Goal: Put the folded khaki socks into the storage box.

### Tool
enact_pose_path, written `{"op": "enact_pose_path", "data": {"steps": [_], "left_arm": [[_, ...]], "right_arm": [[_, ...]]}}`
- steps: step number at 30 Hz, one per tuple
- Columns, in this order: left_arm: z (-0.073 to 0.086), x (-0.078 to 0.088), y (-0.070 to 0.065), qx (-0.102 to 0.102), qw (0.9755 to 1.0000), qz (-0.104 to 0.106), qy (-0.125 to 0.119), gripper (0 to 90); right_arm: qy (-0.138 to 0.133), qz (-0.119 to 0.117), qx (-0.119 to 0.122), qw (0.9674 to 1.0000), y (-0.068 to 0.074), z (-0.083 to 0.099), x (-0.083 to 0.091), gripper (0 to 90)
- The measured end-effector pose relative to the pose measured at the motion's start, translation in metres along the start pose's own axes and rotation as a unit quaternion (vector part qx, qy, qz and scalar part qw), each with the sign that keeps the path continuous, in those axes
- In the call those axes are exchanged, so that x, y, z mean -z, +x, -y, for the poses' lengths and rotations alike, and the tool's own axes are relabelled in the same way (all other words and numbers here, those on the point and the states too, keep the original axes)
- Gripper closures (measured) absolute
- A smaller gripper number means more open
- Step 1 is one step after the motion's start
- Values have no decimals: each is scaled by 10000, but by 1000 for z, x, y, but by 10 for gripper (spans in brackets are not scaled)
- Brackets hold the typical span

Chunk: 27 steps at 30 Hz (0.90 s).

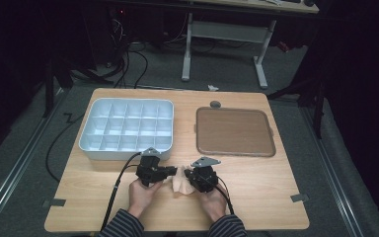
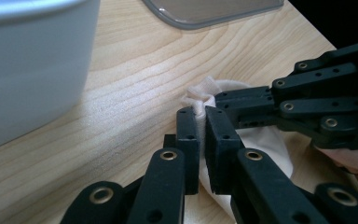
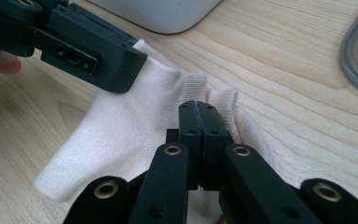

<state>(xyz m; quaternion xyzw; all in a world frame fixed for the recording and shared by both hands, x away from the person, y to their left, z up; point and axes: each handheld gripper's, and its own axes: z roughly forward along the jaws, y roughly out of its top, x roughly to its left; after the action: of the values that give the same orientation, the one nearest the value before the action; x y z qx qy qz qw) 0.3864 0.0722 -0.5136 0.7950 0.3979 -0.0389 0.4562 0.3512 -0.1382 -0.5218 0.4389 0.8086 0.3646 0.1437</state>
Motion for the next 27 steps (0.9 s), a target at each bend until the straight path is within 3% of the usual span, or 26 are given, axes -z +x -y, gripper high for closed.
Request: {"op": "enact_pose_path", "data": {"steps": [6, 23, 26, 27], "left_arm": [[0, 5, -3, -93, 9999, -9, -57, 852], [0, 12, -3, -88, 9997, 153, -182, 855], [0, 13, -3, -104, 9997, 142, -180, 856], [0, 13, -4, -76, 9999, 20, -123, 856]], "right_arm": [[15, -82, 38, 10000, 4, -2, -3, 898], [65, -313, 38, 9995, 10, -7, -9, 898], [103, -309, 97, 9994, 12, -9, -11, 897], [104, -308, 137, 9994, 13, -9, -11, 878]]}}
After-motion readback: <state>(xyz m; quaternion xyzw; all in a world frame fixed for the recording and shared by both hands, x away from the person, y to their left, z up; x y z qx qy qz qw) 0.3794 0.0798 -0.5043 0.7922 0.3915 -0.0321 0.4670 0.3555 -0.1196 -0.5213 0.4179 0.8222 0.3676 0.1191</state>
